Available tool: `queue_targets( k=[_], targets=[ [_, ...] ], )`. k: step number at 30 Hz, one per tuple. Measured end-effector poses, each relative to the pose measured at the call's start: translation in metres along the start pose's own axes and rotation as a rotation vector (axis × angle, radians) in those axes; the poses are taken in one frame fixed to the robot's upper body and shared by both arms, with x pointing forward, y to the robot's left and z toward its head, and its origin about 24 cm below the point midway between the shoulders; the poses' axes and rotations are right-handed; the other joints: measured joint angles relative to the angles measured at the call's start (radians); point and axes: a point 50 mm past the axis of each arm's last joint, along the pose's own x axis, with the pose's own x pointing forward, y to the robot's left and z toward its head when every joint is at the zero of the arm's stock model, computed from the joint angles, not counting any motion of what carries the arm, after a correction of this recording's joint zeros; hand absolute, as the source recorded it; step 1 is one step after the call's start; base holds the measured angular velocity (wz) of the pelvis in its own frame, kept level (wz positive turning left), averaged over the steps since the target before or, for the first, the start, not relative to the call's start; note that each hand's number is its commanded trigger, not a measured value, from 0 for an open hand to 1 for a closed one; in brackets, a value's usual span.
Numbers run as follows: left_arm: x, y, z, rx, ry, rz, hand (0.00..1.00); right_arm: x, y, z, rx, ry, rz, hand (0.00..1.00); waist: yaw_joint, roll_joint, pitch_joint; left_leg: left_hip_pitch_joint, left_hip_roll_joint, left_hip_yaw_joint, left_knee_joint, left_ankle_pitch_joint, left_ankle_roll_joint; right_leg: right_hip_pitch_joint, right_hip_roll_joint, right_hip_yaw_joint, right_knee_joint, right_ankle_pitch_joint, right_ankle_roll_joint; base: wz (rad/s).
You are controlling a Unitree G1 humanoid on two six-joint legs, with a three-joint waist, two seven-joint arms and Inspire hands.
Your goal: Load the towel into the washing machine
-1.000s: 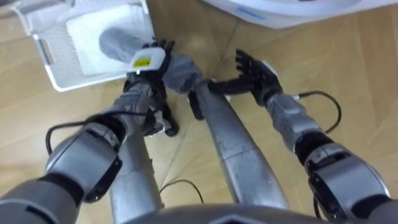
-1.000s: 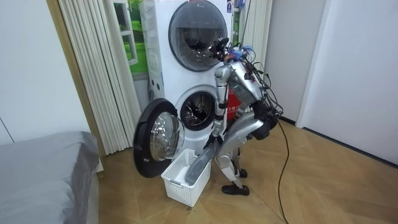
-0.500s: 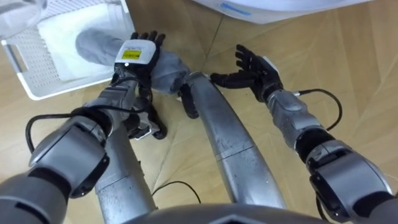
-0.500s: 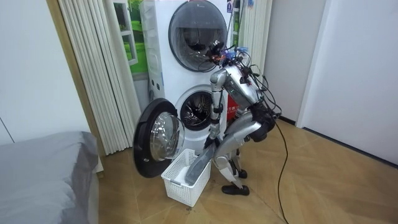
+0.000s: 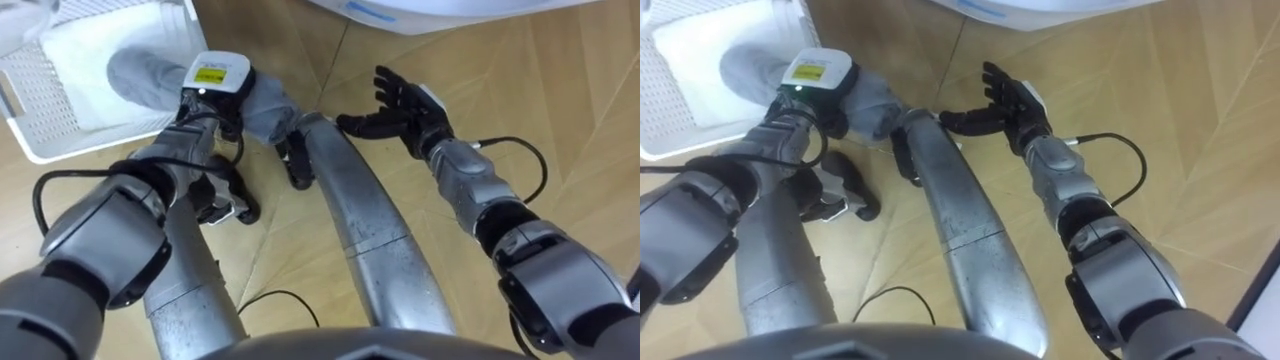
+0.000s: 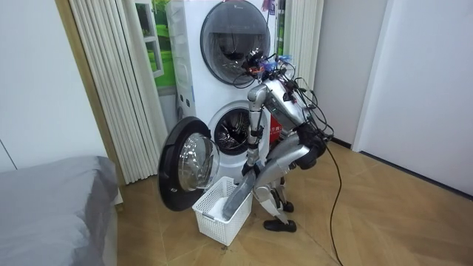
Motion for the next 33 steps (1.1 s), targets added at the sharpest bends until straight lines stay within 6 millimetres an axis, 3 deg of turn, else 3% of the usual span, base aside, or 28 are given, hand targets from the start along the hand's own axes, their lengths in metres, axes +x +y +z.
queue_targets(
  k=[9,16,20,23,33],
  targets=[
    [-0.005,-0.003,-0.008,-0.009,-0.003,0.044,1.00,-0.002,-0.003,-0.007,0.037,0.017,-0.016,0.00,0.004,-0.002,0.0008,0.018,0.005,-0.002,-0.008,0.000,0.000,0.022,0.000,-0.010,-0.016,0.002,-0.001,-0.01],
    [-0.021,-0.025,-0.009,-0.109,0.005,0.079,1.00,-0.022,-0.013,-0.051,0.047,0.147,-0.090,0.00,0.033,-0.001,0.0005,0.190,0.004,0.018,-0.100,0.004,-0.005,0.192,-0.006,-0.017,-0.110,0.003,0.001,-0.06],
    [-0.026,-0.028,-0.012,-0.170,0.043,0.150,1.00,-0.038,-0.016,-0.078,0.019,0.222,-0.138,0.00,0.058,0.008,-0.0032,0.324,-0.027,0.026,-0.197,0.021,-0.018,0.326,-0.054,-0.062,-0.195,0.006,-0.004,-0.03],
    [-0.029,-0.027,-0.016,-0.201,0.073,0.209,1.00,-0.046,-0.021,-0.089,-0.012,0.257,-0.161,0.00,0.067,0.012,-0.0056,0.423,-0.035,0.046,-0.266,0.037,-0.014,0.420,-0.064,-0.061,-0.253,0.008,0.000,0.08],
    [-0.032,-0.024,-0.006,-0.358,0.060,0.322,1.00,-0.052,-0.027,-0.093,-0.102,0.270,-0.131,0.00,0.098,0.032,-0.0132,0.622,-0.081,0.073,-0.439,0.093,-0.010,0.622,-0.098,-0.075,-0.398,0.023,0.020,0.12]
  ],
)
